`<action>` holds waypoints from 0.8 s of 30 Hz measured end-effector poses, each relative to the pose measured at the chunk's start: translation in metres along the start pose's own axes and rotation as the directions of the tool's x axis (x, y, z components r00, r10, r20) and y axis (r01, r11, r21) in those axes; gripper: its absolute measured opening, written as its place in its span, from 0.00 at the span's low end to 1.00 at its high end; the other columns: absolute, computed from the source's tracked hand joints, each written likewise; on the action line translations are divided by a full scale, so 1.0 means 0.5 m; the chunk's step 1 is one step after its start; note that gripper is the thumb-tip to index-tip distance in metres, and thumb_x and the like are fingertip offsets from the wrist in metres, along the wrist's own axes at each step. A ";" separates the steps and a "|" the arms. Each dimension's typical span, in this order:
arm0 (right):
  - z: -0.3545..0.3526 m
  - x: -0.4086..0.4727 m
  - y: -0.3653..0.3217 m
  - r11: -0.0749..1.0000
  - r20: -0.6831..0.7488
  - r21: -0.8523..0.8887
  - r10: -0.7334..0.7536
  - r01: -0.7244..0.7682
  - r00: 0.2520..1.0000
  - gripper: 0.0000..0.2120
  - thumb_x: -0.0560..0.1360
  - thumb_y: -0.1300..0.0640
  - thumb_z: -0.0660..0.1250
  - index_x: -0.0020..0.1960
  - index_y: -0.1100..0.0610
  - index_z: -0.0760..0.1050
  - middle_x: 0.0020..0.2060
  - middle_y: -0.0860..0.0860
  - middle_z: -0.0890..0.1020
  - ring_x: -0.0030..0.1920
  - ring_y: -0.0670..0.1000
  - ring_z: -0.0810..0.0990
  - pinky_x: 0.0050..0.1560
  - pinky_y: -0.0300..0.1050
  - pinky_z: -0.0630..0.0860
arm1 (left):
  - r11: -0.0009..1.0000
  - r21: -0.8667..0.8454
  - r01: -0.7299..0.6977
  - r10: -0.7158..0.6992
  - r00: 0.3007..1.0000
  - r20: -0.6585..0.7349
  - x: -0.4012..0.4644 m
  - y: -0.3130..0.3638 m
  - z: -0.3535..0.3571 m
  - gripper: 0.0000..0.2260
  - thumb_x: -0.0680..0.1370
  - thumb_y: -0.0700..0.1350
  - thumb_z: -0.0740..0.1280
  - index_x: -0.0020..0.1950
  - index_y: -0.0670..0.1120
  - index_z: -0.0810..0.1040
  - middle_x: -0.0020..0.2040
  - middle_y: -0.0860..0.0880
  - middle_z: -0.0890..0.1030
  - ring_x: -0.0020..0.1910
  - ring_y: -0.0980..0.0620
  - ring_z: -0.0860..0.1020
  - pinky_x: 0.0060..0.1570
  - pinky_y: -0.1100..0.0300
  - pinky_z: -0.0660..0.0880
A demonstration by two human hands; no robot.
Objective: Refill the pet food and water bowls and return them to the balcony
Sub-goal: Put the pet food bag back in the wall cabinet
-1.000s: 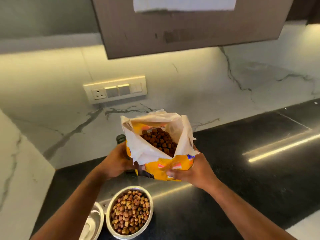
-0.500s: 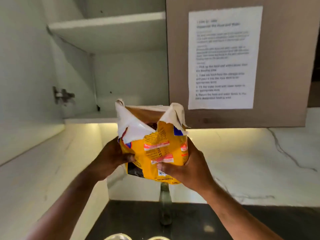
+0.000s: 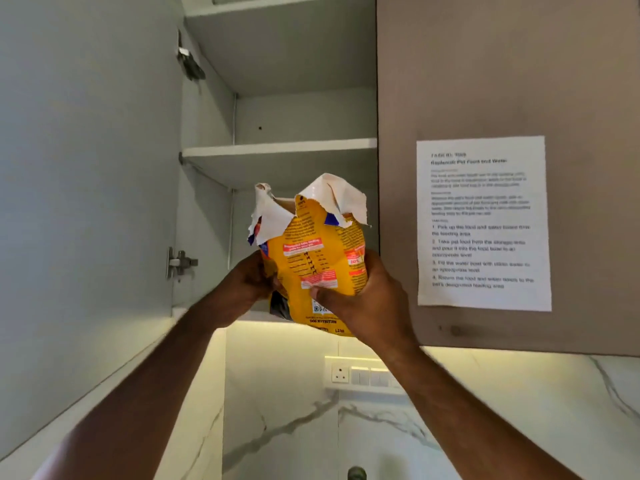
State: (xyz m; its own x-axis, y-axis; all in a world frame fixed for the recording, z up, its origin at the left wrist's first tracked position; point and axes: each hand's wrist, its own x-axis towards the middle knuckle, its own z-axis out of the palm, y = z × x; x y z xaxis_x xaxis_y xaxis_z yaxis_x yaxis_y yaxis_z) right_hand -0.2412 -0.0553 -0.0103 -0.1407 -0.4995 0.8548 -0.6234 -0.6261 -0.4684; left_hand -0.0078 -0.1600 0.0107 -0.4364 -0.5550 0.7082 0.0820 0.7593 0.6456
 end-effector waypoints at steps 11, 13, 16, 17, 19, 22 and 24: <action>0.106 0.057 0.083 0.920 -0.030 -0.384 0.070 -0.076 0.997 0.37 0.71 0.26 0.68 0.72 0.45 0.64 0.58 0.45 0.84 0.50 0.51 0.86 0.49 0.44 0.82 | 0.924 0.282 0.258 -0.259 0.965 -0.036 0.174 -0.172 -0.016 0.12 0.79 0.32 0.68 0.62 0.40 0.75 0.47 0.36 0.80 0.39 0.47 0.83 0.38 0.56 0.77; 0.126 0.067 0.090 0.873 -0.024 -0.483 0.065 -0.068 0.998 0.41 0.70 0.24 0.65 0.74 0.47 0.61 0.57 0.46 0.84 0.50 0.51 0.86 0.49 0.43 0.81 | 0.880 0.396 0.262 -0.256 0.964 -0.069 0.204 -0.188 -0.016 0.08 0.78 0.31 0.69 0.52 0.42 0.78 0.41 0.43 0.81 0.27 0.57 0.80 0.29 0.64 0.76; 0.155 0.088 0.093 0.797 -0.028 -0.594 0.110 -0.105 0.994 0.44 0.71 0.24 0.63 0.77 0.49 0.58 0.58 0.48 0.84 0.52 0.54 0.86 0.49 0.44 0.79 | 0.837 0.446 0.316 -0.285 0.949 -0.138 0.227 -0.196 -0.016 0.07 0.75 0.32 0.73 0.46 0.43 0.80 0.35 0.47 0.83 0.22 0.59 0.78 0.23 0.67 0.73; 0.166 0.095 0.094 0.777 -0.033 -0.616 0.135 -0.126 0.990 0.45 0.72 0.24 0.63 0.78 0.49 0.57 0.59 0.49 0.83 0.52 0.55 0.86 0.50 0.46 0.80 | 0.831 0.445 0.335 -0.290 0.942 -0.168 0.228 -0.198 -0.017 0.05 0.75 0.34 0.74 0.46 0.43 0.81 0.34 0.47 0.83 0.21 0.58 0.79 0.22 0.67 0.72; 0.187 0.108 0.097 0.740 -0.051 -0.653 0.171 -0.163 0.984 0.46 0.72 0.24 0.64 0.79 0.50 0.54 0.60 0.51 0.83 0.54 0.57 0.86 0.52 0.49 0.81 | 0.824 0.441 0.357 -0.278 0.931 -0.236 0.227 -0.205 -0.018 0.03 0.77 0.40 0.74 0.45 0.43 0.82 0.33 0.46 0.84 0.22 0.55 0.80 0.22 0.66 0.73; 0.213 0.122 0.102 0.710 -0.050 -0.679 0.213 -0.189 0.976 0.48 0.72 0.25 0.65 0.79 0.50 0.52 0.62 0.53 0.81 0.56 0.59 0.85 0.53 0.52 0.82 | 0.806 0.467 0.364 -0.244 0.923 -0.299 0.220 -0.212 -0.019 0.04 0.79 0.43 0.71 0.45 0.44 0.81 0.34 0.46 0.84 0.26 0.51 0.82 0.27 0.64 0.76; 0.226 0.134 0.107 0.684 -0.046 -0.700 0.245 -0.206 0.968 0.49 0.72 0.25 0.65 0.80 0.51 0.50 0.64 0.54 0.80 0.58 0.60 0.84 0.54 0.54 0.82 | 0.798 0.477 0.369 -0.228 0.917 -0.327 0.214 -0.214 -0.023 0.04 0.80 0.45 0.71 0.46 0.46 0.81 0.36 0.47 0.84 0.29 0.50 0.84 0.32 0.61 0.79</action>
State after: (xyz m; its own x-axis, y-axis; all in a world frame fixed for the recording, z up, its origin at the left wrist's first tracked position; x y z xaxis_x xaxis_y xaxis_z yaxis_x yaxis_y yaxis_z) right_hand -0.1970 -0.1899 -0.0033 -0.3241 -0.6097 0.7233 -0.9357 0.0939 -0.3401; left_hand -0.0530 -0.3043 0.0206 -0.1258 -0.7934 0.5956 -0.5225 0.5633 0.6400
